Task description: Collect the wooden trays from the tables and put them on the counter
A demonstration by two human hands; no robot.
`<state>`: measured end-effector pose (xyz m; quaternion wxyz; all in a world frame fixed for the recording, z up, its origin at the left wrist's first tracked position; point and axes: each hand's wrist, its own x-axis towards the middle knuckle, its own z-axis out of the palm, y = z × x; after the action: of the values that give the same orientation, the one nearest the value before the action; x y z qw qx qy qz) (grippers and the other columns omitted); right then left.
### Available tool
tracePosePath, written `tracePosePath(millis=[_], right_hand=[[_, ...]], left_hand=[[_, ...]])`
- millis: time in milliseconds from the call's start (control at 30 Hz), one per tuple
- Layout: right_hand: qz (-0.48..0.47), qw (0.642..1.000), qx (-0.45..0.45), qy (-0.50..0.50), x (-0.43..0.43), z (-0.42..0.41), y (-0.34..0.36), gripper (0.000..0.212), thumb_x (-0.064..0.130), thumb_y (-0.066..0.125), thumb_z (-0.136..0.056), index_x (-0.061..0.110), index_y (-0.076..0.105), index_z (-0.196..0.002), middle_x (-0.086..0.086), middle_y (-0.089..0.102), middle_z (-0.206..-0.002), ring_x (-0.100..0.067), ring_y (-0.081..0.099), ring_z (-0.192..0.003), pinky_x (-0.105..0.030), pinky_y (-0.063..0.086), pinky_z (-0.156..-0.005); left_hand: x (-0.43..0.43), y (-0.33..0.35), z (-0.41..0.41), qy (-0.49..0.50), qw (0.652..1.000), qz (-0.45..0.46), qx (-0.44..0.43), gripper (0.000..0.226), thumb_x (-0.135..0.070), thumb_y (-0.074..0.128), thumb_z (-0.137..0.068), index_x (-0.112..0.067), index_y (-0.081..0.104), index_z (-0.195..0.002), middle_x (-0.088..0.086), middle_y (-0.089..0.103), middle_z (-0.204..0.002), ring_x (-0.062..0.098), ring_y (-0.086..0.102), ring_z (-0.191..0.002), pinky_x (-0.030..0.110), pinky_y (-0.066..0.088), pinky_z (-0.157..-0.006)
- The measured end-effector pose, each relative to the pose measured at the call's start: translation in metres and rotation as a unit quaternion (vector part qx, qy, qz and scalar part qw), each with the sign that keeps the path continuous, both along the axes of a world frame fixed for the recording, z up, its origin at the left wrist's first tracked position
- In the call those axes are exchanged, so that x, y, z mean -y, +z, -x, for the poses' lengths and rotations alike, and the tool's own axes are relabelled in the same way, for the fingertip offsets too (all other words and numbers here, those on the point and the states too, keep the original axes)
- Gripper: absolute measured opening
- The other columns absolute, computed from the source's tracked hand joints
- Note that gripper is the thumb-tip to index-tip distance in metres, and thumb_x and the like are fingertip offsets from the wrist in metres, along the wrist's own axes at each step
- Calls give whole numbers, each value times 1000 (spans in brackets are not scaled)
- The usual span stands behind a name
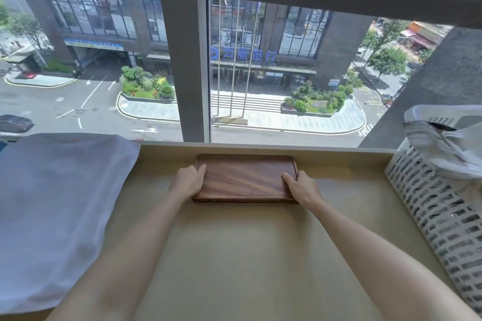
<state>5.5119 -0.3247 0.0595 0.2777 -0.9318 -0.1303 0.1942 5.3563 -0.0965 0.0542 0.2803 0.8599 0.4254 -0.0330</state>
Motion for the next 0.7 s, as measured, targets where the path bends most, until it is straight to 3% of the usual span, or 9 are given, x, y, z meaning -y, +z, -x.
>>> tracePosePath(millis=[467, 700], right_hand=[[90, 993, 52, 53, -1, -8, 1, 53, 52, 40, -89, 7, 50, -115, -16, 57, -123, -33, 53, -114, -39, 43, -86], [155, 976, 116, 97, 0, 3, 15, 55, 47, 28, -95, 1, 48, -120, -20, 54, -127, -36, 49, -117, -42, 39, -95]], left_hand=[[-5, 0, -1, -19, 997, -68, -33, 55, -46, 28, -95, -2, 57, -110, 22, 61, -118, 37, 55, -110, 38, 45, -84], [9, 24, 2, -17, 992, -122, -10, 45, -40, 35, -95, -2, 41, -119, 20, 53, -124, 38, 54, -109, 41, 45, -79]])
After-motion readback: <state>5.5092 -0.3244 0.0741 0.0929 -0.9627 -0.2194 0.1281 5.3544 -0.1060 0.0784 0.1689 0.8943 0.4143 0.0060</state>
